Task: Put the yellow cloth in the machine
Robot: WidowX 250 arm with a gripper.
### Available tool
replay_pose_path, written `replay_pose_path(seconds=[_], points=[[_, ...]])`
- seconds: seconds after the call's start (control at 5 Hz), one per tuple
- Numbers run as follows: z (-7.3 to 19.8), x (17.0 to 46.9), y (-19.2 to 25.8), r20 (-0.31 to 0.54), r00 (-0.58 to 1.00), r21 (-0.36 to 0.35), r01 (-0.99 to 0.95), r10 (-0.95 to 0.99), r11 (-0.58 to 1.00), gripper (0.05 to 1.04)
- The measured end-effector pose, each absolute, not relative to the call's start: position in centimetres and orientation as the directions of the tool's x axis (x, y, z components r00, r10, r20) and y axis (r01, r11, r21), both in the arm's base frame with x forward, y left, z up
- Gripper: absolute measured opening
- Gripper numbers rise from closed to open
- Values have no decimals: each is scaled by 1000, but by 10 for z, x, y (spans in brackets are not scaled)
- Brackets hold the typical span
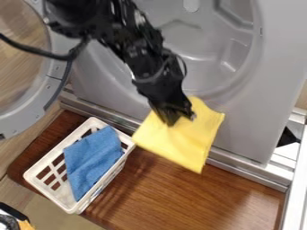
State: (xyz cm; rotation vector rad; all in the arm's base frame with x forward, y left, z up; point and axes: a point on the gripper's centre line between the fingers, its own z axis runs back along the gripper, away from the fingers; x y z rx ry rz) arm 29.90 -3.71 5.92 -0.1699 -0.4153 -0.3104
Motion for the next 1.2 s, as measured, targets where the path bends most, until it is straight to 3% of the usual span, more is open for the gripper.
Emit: replay_pose_path(seconds=[0.2,0.8,1.2], points=[[80,324,-32,500,839,-108,309,-217,945,51],[74,396,-7,479,860,-88,243,-173,966,50],[57,423,7,440,886,-106,217,-150,970,71]])
